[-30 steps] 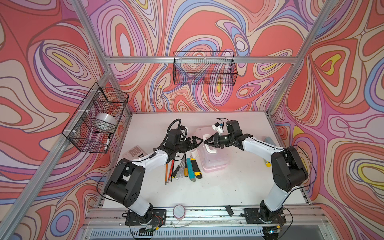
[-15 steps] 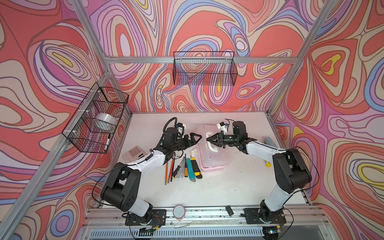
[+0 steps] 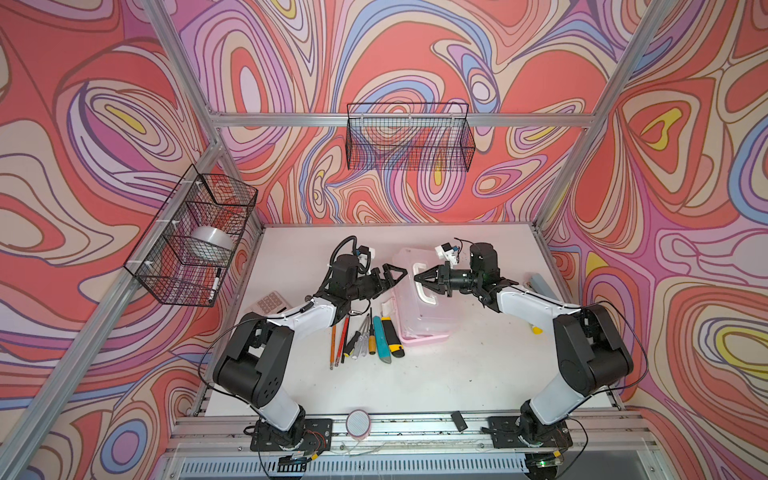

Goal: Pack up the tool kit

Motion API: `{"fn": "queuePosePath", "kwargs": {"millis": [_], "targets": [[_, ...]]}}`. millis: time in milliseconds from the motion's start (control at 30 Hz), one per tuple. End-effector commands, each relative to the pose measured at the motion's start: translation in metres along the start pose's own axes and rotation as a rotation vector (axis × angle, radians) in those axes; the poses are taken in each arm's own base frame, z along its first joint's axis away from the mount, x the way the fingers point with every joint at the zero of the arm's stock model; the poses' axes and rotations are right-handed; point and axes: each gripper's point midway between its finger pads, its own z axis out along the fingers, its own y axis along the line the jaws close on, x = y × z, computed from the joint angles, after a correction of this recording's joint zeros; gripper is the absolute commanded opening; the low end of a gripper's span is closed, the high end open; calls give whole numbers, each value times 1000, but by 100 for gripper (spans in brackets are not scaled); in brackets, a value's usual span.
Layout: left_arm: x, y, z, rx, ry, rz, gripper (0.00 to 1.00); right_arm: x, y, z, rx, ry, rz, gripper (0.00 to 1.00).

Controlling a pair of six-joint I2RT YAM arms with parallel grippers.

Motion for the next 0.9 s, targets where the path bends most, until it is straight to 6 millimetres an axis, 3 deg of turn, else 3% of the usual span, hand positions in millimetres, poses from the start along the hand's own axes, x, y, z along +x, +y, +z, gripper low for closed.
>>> {"fn": "queuePosePath", "kwargs": {"millis": [0, 433, 533, 633, 867], "targets": [[-13, -21, 4, 71, -20, 21, 90, 2, 27, -7, -60, -3, -120, 0], [-10, -32, 22, 126, -4, 18, 90, 3, 18, -5, -41, 9, -106, 0], [-13, -38, 22, 142, -12, 24, 89, 3, 16, -7, -2, 1, -116, 31], [-15, -45, 22, 150, -16, 34, 89, 1, 14, -11, 55, -15, -139, 54], [-14, -61, 25, 167, -3, 57, 89, -4, 9, -26, 201, -76, -178, 60]]}}
